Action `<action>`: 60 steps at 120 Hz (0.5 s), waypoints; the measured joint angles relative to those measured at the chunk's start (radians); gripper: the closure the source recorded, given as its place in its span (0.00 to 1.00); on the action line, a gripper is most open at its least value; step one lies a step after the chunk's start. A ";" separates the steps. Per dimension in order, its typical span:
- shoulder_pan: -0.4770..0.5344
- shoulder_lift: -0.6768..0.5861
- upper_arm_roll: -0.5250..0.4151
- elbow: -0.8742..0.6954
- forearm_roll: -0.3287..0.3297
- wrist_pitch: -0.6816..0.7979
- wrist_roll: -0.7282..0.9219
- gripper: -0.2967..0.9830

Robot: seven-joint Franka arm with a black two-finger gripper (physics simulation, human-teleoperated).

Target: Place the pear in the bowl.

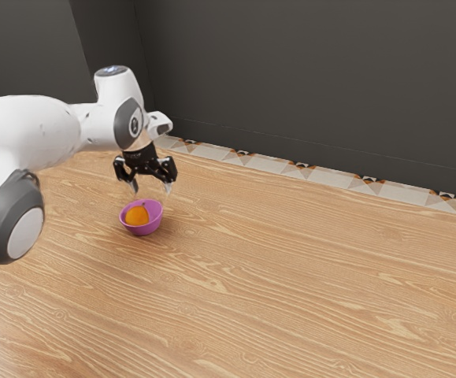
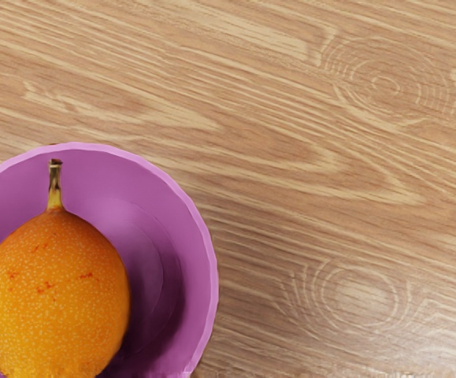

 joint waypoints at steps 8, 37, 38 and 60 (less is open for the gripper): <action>-0.046 -0.040 0.017 0.001 0.026 -0.021 0.002 0.26; -0.166 -0.207 0.023 0.064 0.184 -0.150 0.007 0.24; -0.170 -0.211 0.023 0.067 0.190 -0.154 0.007 0.24; -0.249 -0.287 0.014 0.127 0.324 -0.243 0.010 0.24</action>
